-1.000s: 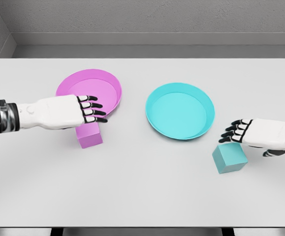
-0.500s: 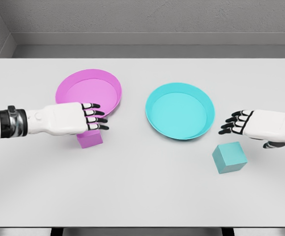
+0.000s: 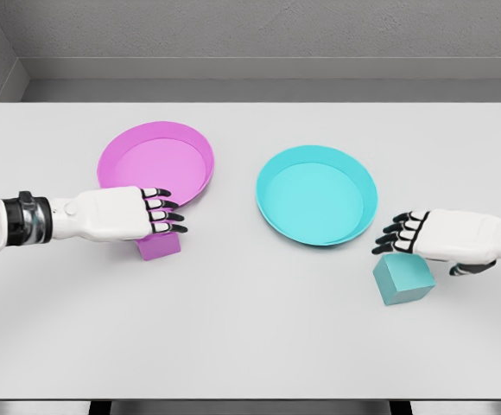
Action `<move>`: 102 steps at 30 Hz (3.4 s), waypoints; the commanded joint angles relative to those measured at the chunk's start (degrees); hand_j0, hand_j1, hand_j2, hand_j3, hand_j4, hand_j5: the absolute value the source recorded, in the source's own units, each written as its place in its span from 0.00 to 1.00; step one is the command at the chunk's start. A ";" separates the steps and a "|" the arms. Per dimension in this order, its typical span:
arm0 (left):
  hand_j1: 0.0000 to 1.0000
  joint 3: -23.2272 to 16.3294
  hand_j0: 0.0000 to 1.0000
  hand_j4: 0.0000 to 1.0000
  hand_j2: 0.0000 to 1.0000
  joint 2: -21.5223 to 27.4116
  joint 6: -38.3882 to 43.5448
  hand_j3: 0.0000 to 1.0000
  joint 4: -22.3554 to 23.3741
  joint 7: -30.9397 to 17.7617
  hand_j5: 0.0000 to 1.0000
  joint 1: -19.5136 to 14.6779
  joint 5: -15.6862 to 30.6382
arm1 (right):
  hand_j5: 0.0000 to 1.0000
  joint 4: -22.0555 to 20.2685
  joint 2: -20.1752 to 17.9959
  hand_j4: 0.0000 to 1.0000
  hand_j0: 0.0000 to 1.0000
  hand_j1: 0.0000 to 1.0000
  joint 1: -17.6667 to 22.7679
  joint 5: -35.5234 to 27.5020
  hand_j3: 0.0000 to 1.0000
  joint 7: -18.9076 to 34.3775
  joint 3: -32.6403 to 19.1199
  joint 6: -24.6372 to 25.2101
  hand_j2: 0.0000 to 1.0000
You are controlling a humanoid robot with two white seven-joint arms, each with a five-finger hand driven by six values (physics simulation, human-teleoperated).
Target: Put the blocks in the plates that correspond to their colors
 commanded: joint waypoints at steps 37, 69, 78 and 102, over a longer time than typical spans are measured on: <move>0.32 -0.31 0.32 0.32 0.32 -0.75 0.02 0.32 -1.47 0.08 0.32 -1.85 4.35 | 1.00 -0.10 0.74 1.00 1.00 1.00 -1.41 -0.33 1.00 -2.63 4.74 0.13 1.00; 0.31 1.71 0.31 0.31 0.31 -10.50 0.02 0.31 20.77 -4.58 0.31 -11.78 12.09 | 0.71 0.17 2.67 0.71 0.71 0.71 -2.64 -0.33 0.71 0.53 4.83 0.13 0.71; 0.91 1.71 0.91 0.91 0.91 -10.94 0.02 0.91 22.09 -4.32 0.91 -11.86 12.70 | 0.71 0.25 2.67 0.71 0.71 0.71 -3.43 -0.33 0.71 0.53 3.51 0.13 0.71; 1.00 1.80 1.00 1.00 1.00 5.93 0.02 1.00 25.25 -3.88 1.00 -8.09 35.47 | 1.00 6.23 17.52 1.00 1.00 1.00 -18.90 -3.05 1.00 0.53 1.14 0.13 1.00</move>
